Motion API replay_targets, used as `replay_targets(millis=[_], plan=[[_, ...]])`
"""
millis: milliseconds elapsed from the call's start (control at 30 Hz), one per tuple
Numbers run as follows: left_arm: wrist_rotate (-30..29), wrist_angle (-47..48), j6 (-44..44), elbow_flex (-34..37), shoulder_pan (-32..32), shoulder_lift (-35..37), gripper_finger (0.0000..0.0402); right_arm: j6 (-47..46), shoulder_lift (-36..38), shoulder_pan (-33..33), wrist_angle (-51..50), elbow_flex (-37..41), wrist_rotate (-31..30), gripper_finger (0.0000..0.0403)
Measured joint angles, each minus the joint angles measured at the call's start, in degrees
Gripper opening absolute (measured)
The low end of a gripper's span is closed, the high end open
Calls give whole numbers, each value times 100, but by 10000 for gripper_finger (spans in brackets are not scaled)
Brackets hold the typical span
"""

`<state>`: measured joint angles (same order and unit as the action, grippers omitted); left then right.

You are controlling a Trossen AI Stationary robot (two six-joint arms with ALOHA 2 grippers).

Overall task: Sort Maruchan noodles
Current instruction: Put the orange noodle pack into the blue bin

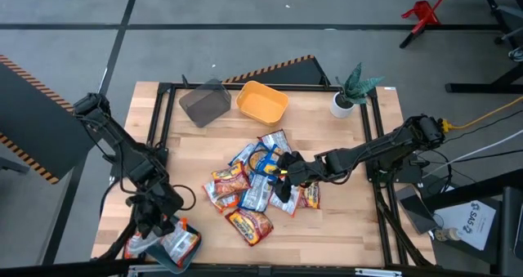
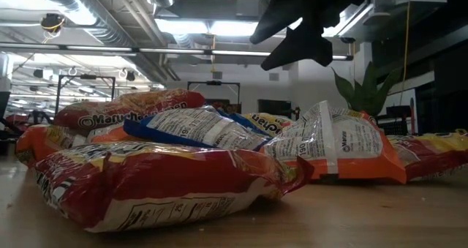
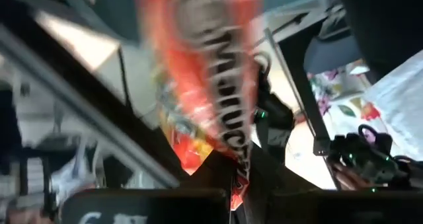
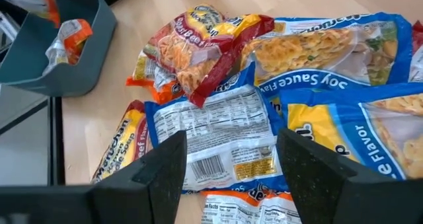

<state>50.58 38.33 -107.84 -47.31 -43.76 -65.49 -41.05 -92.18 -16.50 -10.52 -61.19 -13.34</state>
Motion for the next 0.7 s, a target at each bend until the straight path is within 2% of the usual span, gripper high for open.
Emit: replay_targets(millis=[167,400,700], plan=[[220,-13,-673,0,-1,-1,5,248,2,-1,-6,0,47,222],[570,-15,-1116,11,8,-76,5,450,2,-1,-9,0,93,222],[902,-283,-1156,28,63,-912,5,630,4,-1,-44,0,413,222]])
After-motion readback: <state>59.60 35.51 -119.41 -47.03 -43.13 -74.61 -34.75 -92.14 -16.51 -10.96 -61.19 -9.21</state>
